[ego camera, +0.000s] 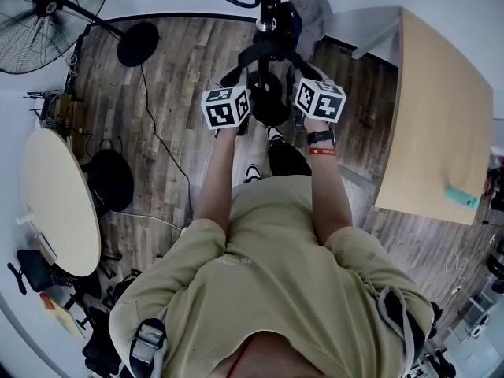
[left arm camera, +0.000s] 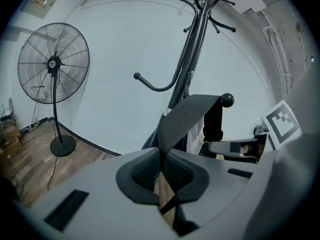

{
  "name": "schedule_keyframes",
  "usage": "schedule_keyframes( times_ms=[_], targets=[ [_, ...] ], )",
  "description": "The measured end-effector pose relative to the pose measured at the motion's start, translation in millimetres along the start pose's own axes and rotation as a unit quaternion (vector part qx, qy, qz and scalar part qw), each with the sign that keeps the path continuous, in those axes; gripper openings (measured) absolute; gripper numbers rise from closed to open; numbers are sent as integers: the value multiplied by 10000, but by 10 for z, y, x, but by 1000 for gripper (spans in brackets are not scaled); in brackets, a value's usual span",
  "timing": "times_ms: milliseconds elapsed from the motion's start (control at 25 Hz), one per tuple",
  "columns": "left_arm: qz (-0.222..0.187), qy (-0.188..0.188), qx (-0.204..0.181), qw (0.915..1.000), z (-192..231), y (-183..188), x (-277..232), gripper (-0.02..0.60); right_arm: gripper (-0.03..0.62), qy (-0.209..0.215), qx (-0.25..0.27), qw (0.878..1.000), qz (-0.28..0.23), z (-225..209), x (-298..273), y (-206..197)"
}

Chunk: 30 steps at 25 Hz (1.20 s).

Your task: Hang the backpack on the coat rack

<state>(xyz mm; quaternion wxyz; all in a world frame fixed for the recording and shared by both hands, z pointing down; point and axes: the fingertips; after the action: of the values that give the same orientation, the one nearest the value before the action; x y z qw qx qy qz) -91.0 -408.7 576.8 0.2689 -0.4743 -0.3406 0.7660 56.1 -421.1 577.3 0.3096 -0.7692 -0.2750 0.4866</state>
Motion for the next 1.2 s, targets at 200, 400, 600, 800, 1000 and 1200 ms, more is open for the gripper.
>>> schedule_keyframes(
  times_ms=[200,400,600,800,1000,1200],
  targets=[
    [147,-151,-115,9997,-88,-135,-92,26,88,117,128,9997,152,73,-80,-139],
    [267,-389,-300,9984,-214,-254,-191,26,95,286,278,9989,241,201,-140,-214],
    [353,-653,-317,9967,-312,-345,-244,28,100,418,343,9982,265,279,-165,-275],
    [365,-754,-355,9959,-390,-379,-263,28,110,422,360,9981,249,287,-157,-275],
    [359,-738,-397,9958,-433,-367,-235,29,128,372,376,9983,239,287,-106,-252],
    [344,-753,-464,9955,-446,-383,-207,48,149,427,314,9984,187,266,-64,-242]
  ],
)
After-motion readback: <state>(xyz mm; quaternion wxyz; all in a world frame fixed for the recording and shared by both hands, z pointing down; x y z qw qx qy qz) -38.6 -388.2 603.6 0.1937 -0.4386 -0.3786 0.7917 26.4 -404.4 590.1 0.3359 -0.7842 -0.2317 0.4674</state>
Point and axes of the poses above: the fingertips, and each gripper's own axes: x backward along the fingers, z to its left, y out of its top, and after that the axes turned 6 degrees about z, right-handed
